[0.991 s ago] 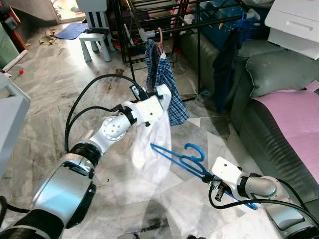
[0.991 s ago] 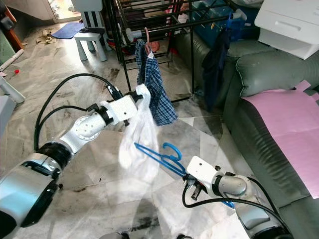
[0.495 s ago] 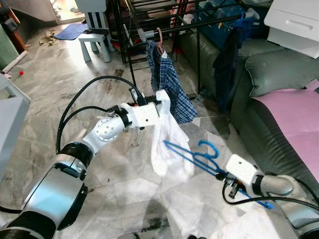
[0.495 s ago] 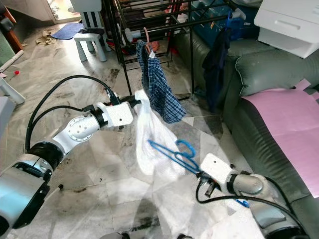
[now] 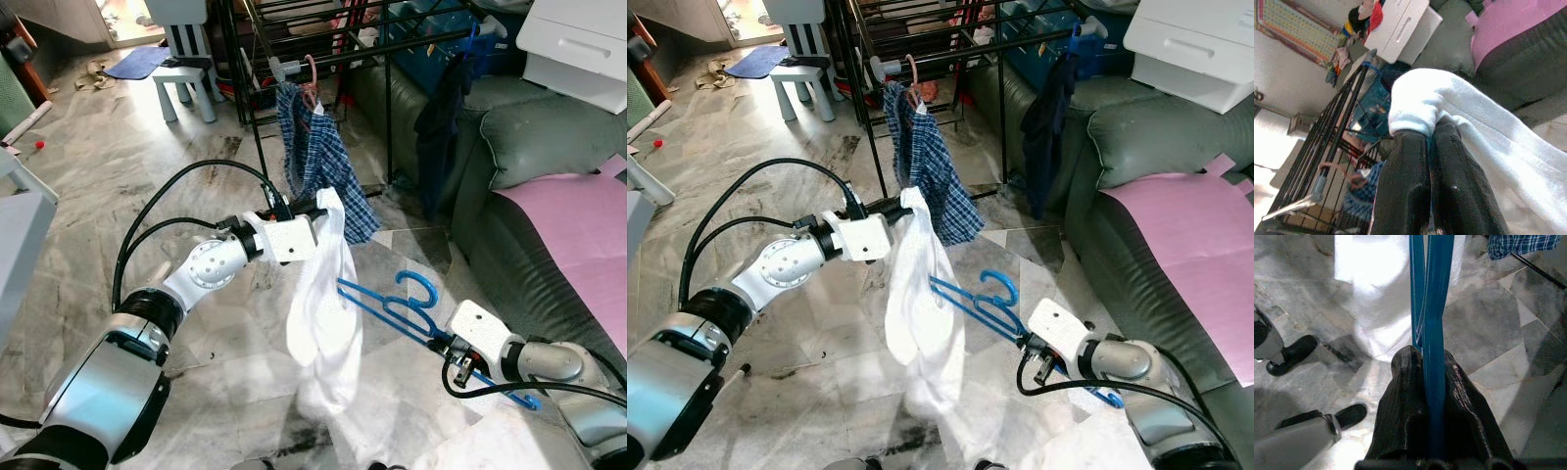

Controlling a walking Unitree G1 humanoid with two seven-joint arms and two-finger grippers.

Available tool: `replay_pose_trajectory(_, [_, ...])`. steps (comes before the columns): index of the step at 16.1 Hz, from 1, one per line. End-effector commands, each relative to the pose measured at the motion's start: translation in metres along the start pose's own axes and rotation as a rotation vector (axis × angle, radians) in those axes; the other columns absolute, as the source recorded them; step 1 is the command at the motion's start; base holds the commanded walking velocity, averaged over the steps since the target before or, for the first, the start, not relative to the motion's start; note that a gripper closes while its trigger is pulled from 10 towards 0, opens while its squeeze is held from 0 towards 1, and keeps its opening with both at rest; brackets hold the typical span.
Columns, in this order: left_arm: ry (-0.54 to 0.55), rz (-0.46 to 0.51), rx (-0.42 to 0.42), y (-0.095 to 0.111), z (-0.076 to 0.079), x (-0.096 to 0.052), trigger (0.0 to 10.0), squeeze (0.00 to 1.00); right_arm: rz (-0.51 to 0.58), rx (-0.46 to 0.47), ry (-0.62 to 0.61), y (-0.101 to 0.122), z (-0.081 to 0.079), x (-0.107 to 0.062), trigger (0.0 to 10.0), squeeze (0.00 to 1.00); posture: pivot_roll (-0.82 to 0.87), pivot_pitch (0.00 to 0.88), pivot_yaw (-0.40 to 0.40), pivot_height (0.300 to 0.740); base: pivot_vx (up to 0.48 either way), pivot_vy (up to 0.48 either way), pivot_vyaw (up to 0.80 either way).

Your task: Hang hanger

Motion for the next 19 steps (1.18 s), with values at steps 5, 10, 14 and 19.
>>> replay_pose_trajectory(5, [0.058, 0.157, -0.037, 0.030, -0.010, 0.009, 10.0, 0.00, 0.076, 0.132, 0.038, 0.009, -0.005, 0.015, 10.0, 0.00, -0.07, 0.117, 0.085, 0.740, 0.000, 0.000, 0.00])
replay_pose_trajectory(10, [0.172, 0.218, -0.193, 0.050, -0.028, 0.011, 10.0, 0.00, 0.037, 0.377, 0.087, -0.022, -0.012, 0.028, 10.0, 0.00, -0.06, 0.116, 0.072, 0.740, 0.000, 0.000, 0.00])
replay_pose_trajectory(14, [0.227, 0.117, -0.259, 0.032, -0.044, 0.002, 10.0, 0.00, 0.061, 0.674, -0.093, -0.053, 0.010, 0.021, 10.0, 0.00, -0.07, 0.115, 0.074, 0.740, 0.000, 0.000, 0.00])
replay_pose_trajectory(19, [0.166, -0.020, -0.242, 0.010, -0.024, -0.008, 10.0, 0.00, 0.231, 0.877, -0.220, -0.038, 0.039, 0.007, 10.0, 0.00, -0.08, 0.116, 0.072, 0.740, 0.000, 0.000, 0.00])
Point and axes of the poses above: a point about 5 cm out from each wrist's last joint towards the gripper, its own x axis pointing out of the wrist towards the gripper, its own y axis along the axis of the wrist's last joint, z = x × y, the point moved 2 cm from there along x, pointing out of the wrist towards the gripper, and after that the axes turned 13 degrees about x, right-handed, at the moved point
